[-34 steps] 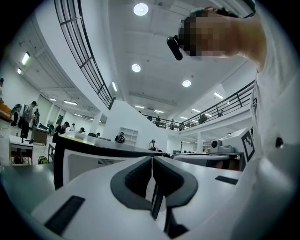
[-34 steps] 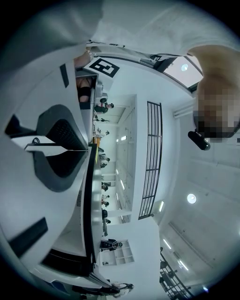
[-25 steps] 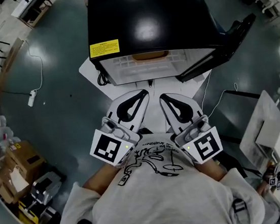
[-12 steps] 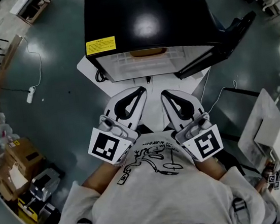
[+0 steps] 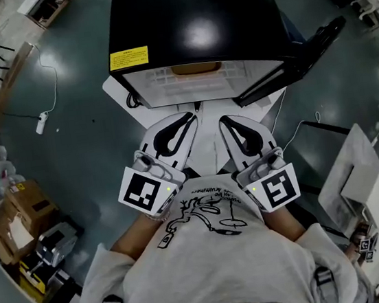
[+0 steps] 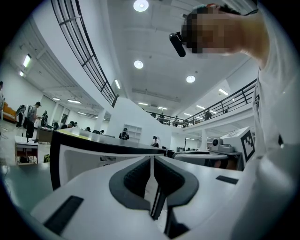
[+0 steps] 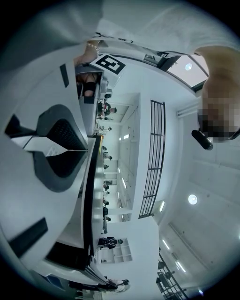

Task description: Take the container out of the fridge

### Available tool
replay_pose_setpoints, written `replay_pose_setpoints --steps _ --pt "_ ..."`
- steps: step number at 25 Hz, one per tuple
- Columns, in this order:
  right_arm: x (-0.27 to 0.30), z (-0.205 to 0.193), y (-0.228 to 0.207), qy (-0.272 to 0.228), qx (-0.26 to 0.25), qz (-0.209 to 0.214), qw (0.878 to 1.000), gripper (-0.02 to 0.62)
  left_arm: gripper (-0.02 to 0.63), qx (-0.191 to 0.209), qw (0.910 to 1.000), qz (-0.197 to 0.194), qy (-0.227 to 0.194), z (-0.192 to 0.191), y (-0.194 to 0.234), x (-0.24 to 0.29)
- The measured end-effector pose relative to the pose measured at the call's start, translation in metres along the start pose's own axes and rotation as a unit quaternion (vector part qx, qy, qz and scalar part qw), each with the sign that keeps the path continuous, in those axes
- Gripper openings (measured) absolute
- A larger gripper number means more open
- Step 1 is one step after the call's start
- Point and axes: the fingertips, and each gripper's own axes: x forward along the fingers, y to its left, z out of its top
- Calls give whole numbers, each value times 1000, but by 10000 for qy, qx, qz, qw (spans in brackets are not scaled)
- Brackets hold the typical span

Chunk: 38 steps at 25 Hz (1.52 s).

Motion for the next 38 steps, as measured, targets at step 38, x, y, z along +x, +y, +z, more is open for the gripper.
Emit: replay_pose_setpoints --steps 38 --pt "38 -72 -59 969 17 39 9953 77 82 -199 9967 579 525 -47 52 46"
